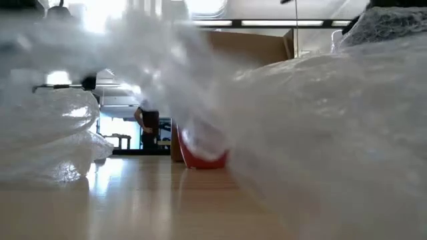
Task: Wrap mug
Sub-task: Move the white mug to the top right of the table
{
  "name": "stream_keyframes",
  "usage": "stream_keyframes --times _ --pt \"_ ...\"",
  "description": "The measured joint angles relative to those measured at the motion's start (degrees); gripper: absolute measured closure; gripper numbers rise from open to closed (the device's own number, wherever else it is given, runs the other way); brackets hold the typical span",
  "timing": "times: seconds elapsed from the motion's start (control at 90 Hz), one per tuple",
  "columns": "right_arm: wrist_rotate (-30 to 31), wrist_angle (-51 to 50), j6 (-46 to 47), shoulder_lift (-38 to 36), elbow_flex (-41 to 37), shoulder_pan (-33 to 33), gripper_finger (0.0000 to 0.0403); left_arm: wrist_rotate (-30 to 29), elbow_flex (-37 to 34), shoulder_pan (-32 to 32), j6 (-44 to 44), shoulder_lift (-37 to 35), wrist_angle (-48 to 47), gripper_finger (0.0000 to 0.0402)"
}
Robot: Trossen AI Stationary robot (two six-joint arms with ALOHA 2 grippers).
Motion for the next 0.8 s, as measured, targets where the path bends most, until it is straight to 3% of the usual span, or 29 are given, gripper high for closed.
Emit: stream_keyframes --times 0.089,0.267,0.544,0.8 --pt "0.1 1.8 0.0 0.2 -0.7 -0.4 0.0266 0.1 0.0 0.0 0.0 1.1 0.0 0.0402" --pt "0.2 1.9 -0.1 -0.9 -1.1 -2.9 0.0387 0.0 0.0 0.0 0.0 2.9 0.1 0.0402" --pt "6.5 -4.3 1.2 -7.4 -0.7 -19.6 0.0397 -0.1 0.1 0.0 0.0 3.8 0.5 0.0402" --pt "7.2 -3.6 -10.5 -7.1 -1.6 -40.8 0.0400 -0.1 0.1 0.0 0.0 3.8 0.6 0.0402"
